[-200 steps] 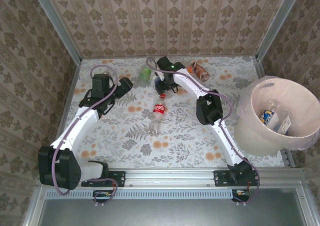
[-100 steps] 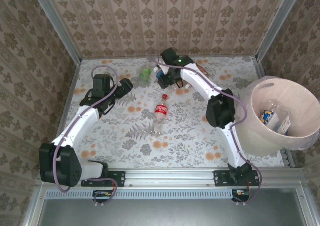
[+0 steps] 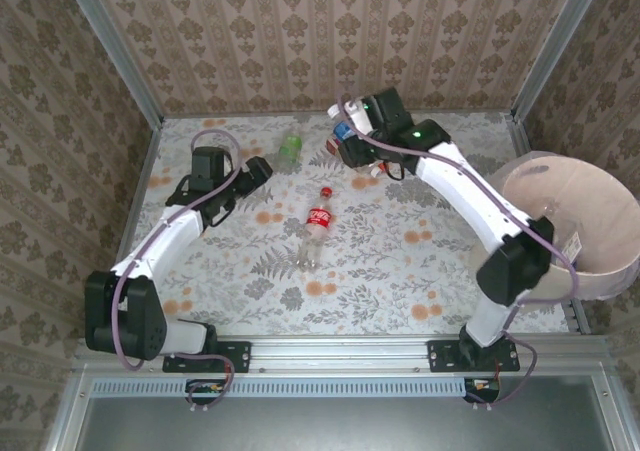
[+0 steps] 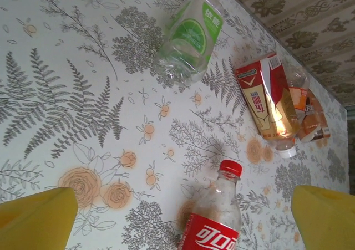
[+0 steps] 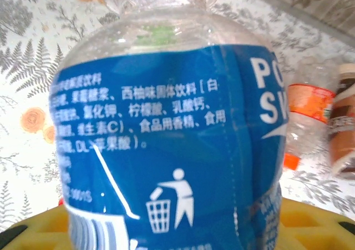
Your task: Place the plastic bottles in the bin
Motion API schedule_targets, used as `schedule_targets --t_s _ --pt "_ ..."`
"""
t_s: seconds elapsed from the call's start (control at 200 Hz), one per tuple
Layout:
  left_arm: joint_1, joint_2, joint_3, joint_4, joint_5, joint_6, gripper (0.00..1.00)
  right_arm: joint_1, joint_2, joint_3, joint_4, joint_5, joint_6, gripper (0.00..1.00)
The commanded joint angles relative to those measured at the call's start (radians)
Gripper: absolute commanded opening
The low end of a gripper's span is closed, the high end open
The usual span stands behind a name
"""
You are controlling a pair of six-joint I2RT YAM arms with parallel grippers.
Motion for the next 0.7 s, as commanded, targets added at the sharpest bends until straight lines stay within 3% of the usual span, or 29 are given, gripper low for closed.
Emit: schedule_targets --t_s 0.0,0.315,0.525,0.695 --pt "0.001 0.019 0.019 0.057 0.054 -0.019 1.00 -0.014 -0.149 -0.064 0.087 0.018 0.034 0.52" --pt "-0.019 0.087 0.060 0.074 0.102 -0.029 1.00 -0.145 -0.493 -0.199 0.036 0.059 0.140 0.52" --pt "-0.032 0.134 0.089 0.108 0.126 -0.048 1.00 -0.374 -0.694 -0.220 -0.148 0.059 0.164 0.53" --pt "-0.048 0.168 0.115 0.117 0.135 -0.053 1.00 -0.614 -0.738 -0.173 -0.320 0.091 0.166 0.53"
